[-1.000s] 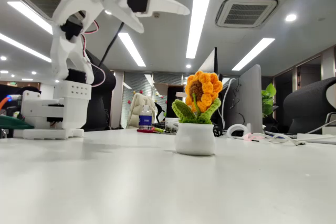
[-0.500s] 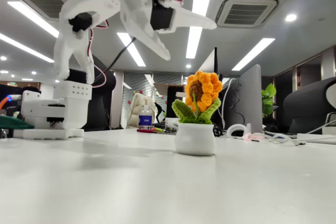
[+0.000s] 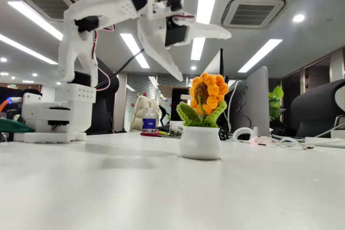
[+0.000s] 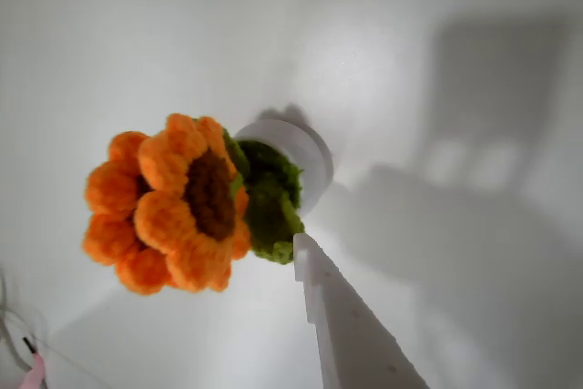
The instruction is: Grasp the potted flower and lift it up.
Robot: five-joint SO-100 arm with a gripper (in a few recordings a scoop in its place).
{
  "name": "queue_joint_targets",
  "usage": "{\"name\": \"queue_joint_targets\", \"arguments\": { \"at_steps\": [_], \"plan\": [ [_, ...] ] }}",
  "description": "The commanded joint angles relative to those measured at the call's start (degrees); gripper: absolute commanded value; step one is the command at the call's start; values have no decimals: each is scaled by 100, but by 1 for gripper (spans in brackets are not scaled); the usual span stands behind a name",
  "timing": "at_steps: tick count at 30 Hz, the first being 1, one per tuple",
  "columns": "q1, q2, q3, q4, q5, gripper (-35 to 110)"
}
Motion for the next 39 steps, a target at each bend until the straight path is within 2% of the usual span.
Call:
{"name": "queue_joint_targets", "arguments": {
  "at_steps": [1, 4, 10, 15, 39],
  "plan": [
    [-53, -18, -97, 202, -598, 66],
    [-53, -255, -396, 422, -800, 66],
    [-158, -826, -1415, 914, -571, 66],
    [-149, -800, -1336, 932, -439, 66],
    [-53, -1195, -1617, 896, -1099, 66]
  ]
}}
